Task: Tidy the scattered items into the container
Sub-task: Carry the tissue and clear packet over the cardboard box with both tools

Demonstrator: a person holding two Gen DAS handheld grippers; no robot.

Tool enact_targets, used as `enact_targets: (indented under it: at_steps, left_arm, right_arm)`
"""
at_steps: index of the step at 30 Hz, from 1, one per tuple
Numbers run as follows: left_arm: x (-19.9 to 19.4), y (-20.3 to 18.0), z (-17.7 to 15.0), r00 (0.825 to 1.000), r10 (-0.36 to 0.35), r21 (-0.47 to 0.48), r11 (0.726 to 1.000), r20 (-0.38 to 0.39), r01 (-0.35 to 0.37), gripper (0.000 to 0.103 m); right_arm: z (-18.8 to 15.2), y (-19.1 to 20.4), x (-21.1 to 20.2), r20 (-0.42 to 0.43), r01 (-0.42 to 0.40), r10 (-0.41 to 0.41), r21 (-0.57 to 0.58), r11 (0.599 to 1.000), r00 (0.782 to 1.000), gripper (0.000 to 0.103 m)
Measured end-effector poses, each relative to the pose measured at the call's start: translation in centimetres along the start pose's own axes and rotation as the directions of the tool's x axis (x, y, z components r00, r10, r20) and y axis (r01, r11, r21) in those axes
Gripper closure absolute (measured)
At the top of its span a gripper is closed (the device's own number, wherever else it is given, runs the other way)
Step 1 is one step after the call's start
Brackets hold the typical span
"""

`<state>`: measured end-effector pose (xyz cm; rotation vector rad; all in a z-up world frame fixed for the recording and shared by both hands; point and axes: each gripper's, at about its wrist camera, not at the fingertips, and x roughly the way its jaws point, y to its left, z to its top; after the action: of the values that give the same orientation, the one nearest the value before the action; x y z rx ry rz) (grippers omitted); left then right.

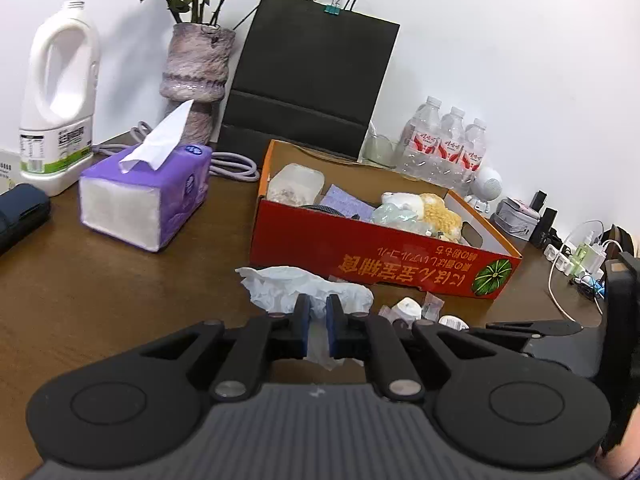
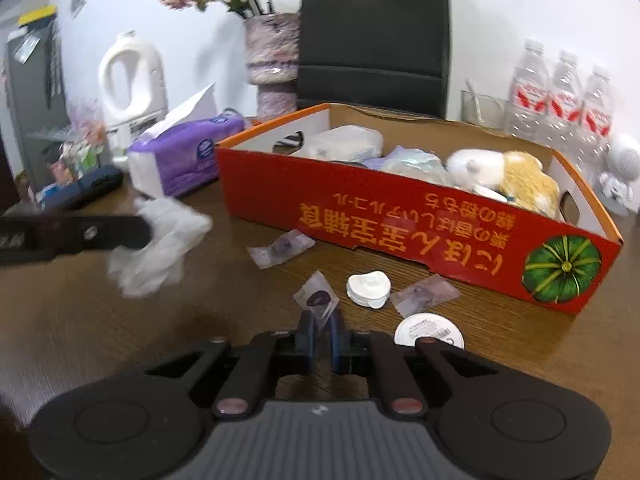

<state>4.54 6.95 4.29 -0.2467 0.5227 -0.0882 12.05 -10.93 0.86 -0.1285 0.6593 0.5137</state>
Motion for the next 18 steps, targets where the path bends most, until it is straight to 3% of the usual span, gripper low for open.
enact_targets:
  at_steps: [9,18]
  left_arm:
    - [-2.6,-1.5,-1.1,1.000,0.020,0.025,0.999,0.009,-0.020,0.094]
    - [-5.8,-5.7,-2.2,0.998,0.003,0.108,0.994,0.059,-0.010,0.094]
  right_arm:
    - [-0.6,0.6,-4.0,0.110,0.059,-0.063,0.040,0.997,0.992,0.097]
    - [-3.4,1.5,-12.2,0.251,0.150,-0.164,0.074,0.986,0.954,0.097]
